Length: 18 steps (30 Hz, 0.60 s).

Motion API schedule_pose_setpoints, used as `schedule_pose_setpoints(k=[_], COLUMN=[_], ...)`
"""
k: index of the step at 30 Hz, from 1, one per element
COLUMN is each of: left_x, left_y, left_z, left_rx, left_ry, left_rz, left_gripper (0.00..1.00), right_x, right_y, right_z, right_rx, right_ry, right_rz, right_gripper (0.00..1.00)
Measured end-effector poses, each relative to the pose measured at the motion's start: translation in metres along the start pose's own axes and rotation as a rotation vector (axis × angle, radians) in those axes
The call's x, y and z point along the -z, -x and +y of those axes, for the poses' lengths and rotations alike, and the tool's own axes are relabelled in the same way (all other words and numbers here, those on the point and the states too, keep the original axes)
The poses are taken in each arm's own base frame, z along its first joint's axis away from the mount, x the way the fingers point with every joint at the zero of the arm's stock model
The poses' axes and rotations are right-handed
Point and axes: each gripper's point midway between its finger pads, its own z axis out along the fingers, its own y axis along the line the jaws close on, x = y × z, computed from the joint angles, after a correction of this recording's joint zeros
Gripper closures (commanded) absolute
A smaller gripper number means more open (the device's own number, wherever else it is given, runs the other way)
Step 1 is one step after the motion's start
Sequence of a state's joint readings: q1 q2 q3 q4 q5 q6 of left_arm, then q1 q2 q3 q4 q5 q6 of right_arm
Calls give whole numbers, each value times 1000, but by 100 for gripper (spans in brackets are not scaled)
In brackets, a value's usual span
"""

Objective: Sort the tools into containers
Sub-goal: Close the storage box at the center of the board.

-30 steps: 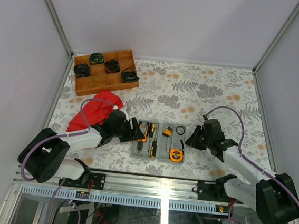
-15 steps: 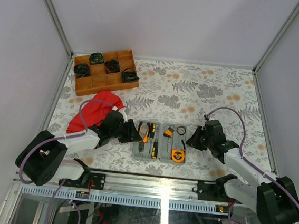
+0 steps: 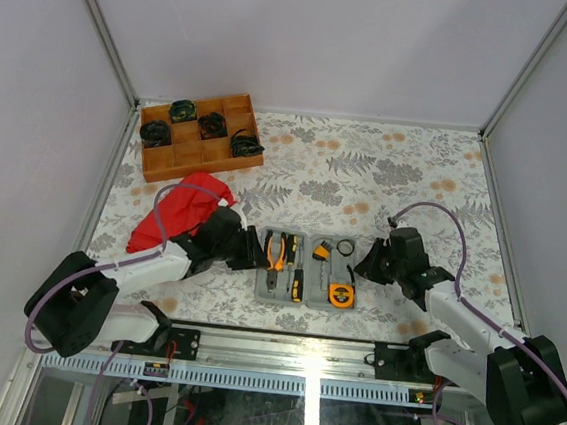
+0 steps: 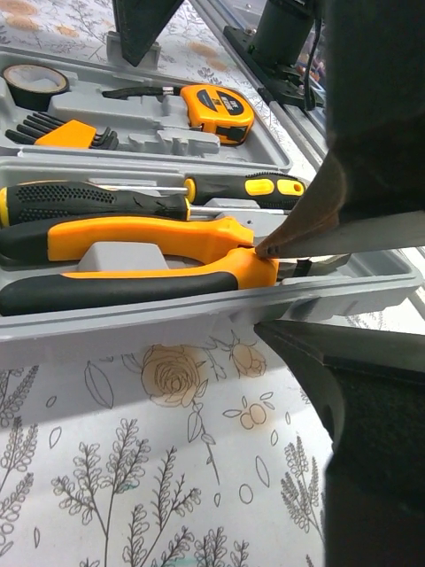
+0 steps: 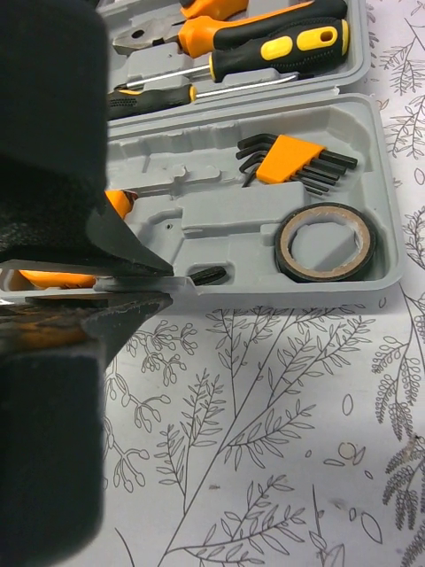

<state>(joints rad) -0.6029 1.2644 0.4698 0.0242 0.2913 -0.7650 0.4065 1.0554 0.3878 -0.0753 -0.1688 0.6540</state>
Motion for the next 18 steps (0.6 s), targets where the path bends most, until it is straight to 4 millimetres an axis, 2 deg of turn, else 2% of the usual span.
schedule_pose_setpoints(k=[8,18], left_x=[7,19], left_y=[2,11], left_z=[-20,-43], left_rx=[-67,-99], left_ry=[50,15], left_rz=[1,-29], left_gripper=[72,73], right_x=[-1,-1], right_y=[6,7], right_z=[-5,-6], right_rx=[14,20], right_ry=[-21,-23], right_rz=[-25,-29], right_gripper=[100,100])
